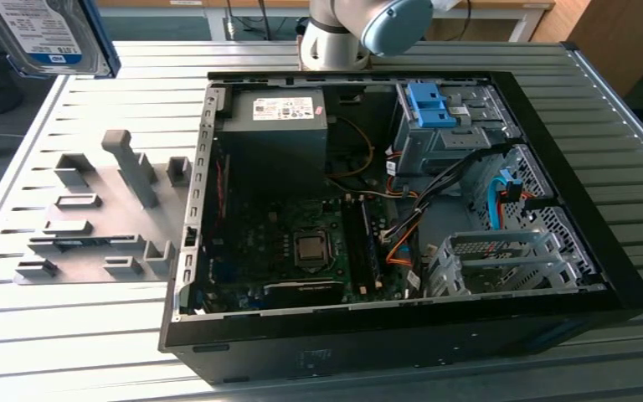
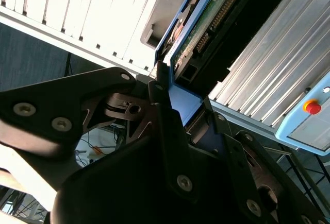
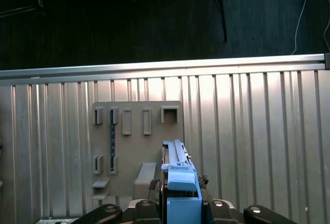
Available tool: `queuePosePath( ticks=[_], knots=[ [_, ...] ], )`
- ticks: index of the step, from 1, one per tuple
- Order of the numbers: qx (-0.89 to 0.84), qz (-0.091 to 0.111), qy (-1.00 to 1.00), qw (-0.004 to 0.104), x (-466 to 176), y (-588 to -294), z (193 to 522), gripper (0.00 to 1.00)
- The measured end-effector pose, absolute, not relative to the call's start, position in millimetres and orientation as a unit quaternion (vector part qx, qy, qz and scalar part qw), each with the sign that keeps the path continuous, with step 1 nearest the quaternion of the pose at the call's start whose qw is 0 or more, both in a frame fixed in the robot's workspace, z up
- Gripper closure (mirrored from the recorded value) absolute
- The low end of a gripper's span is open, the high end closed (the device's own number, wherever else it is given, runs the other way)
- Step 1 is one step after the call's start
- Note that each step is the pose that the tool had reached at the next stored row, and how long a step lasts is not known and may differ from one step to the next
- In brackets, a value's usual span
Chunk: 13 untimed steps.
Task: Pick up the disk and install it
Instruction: 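Pick up the disk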
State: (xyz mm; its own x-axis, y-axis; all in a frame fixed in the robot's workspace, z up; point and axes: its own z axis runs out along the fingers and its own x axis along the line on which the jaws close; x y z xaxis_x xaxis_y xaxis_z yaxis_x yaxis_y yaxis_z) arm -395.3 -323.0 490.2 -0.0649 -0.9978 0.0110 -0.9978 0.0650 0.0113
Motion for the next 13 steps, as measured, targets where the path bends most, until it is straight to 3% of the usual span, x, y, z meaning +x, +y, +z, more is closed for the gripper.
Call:
queuePosePath(
  ticks=[13],
  knots=[
    [0.684,0.000,-0.730,0.008,-383.2,-323.0,490.2,0.64]
  ],
)
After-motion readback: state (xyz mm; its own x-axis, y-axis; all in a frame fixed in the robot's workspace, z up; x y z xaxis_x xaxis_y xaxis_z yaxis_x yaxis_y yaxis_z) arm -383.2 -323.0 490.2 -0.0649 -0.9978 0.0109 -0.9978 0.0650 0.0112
